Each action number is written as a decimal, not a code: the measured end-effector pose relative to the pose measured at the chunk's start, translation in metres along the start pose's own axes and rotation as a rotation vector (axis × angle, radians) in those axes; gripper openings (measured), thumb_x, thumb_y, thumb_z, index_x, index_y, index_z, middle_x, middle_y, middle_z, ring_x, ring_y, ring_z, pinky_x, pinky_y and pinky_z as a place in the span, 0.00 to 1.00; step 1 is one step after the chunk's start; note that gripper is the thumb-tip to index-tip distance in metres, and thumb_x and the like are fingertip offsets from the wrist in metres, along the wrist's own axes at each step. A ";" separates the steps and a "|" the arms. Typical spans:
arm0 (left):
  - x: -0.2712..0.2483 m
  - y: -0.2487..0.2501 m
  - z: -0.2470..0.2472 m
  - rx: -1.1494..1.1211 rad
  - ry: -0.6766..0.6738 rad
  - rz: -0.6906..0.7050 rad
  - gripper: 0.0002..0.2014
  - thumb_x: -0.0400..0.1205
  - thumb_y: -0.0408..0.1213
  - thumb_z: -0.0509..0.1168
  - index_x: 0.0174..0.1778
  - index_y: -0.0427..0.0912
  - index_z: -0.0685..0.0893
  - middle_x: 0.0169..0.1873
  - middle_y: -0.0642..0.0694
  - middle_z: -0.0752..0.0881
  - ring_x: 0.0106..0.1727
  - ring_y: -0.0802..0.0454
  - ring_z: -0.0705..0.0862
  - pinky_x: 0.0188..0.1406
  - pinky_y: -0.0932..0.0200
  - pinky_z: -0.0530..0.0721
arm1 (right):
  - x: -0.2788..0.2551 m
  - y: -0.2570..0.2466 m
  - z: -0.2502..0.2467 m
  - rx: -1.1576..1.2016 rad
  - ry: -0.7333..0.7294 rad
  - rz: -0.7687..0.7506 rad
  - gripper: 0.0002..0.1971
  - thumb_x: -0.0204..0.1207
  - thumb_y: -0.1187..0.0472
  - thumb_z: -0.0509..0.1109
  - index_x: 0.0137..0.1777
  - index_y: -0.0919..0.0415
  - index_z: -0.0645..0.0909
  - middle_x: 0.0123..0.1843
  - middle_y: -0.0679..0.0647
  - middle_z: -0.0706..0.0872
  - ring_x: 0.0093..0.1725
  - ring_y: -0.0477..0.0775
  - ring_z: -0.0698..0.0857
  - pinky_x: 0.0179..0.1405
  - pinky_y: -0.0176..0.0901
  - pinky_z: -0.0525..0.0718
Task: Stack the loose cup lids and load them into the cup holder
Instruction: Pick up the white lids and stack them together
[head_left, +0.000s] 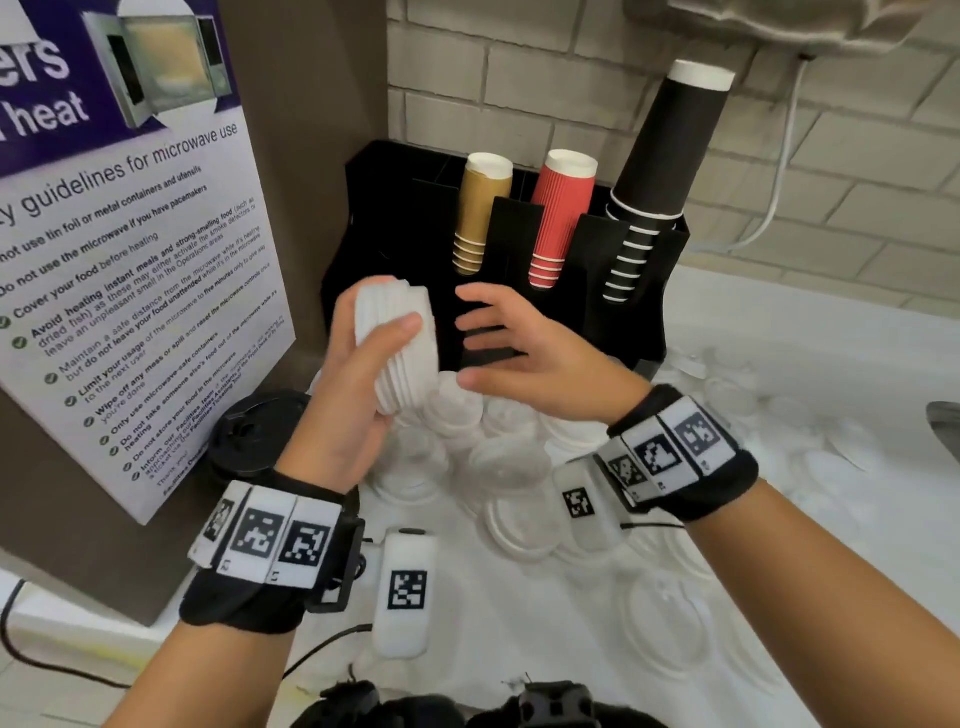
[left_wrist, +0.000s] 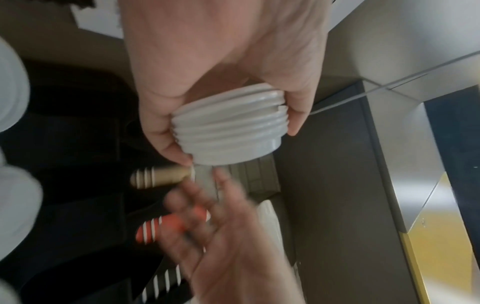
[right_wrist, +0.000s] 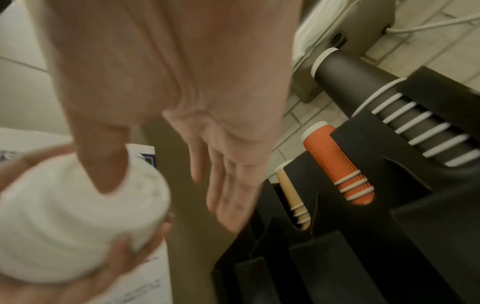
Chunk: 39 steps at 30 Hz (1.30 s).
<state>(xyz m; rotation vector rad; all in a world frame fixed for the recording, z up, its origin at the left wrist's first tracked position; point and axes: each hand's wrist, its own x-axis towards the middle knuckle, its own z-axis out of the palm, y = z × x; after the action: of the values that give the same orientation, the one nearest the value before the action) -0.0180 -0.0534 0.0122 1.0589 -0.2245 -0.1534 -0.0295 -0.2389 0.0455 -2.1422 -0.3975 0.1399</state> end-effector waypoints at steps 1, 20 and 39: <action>0.002 0.005 -0.003 -0.005 0.020 0.025 0.26 0.66 0.48 0.73 0.62 0.57 0.78 0.53 0.55 0.85 0.51 0.61 0.86 0.41 0.61 0.85 | 0.008 0.000 -0.003 -0.119 -0.045 0.038 0.32 0.77 0.56 0.73 0.78 0.53 0.65 0.71 0.51 0.77 0.69 0.47 0.78 0.65 0.37 0.80; -0.005 0.031 -0.019 0.041 0.073 0.094 0.33 0.63 0.51 0.72 0.66 0.54 0.74 0.55 0.55 0.82 0.56 0.57 0.82 0.47 0.58 0.83 | 0.097 0.034 0.106 -1.319 -0.784 0.098 0.54 0.51 0.39 0.83 0.78 0.38 0.60 0.57 0.49 0.67 0.66 0.61 0.69 0.56 0.58 0.80; -0.009 0.035 -0.026 0.011 0.059 0.116 0.33 0.65 0.49 0.72 0.67 0.52 0.72 0.53 0.54 0.81 0.51 0.58 0.84 0.42 0.60 0.84 | 0.107 0.022 0.114 -1.273 -0.702 -0.032 0.43 0.55 0.45 0.82 0.73 0.51 0.72 0.58 0.51 0.80 0.59 0.56 0.79 0.41 0.45 0.79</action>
<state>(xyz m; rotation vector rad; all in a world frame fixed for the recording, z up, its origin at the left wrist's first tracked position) -0.0199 -0.0123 0.0292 1.0574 -0.2330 -0.0167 0.0475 -0.1254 -0.0321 -3.2836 -1.1490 0.8082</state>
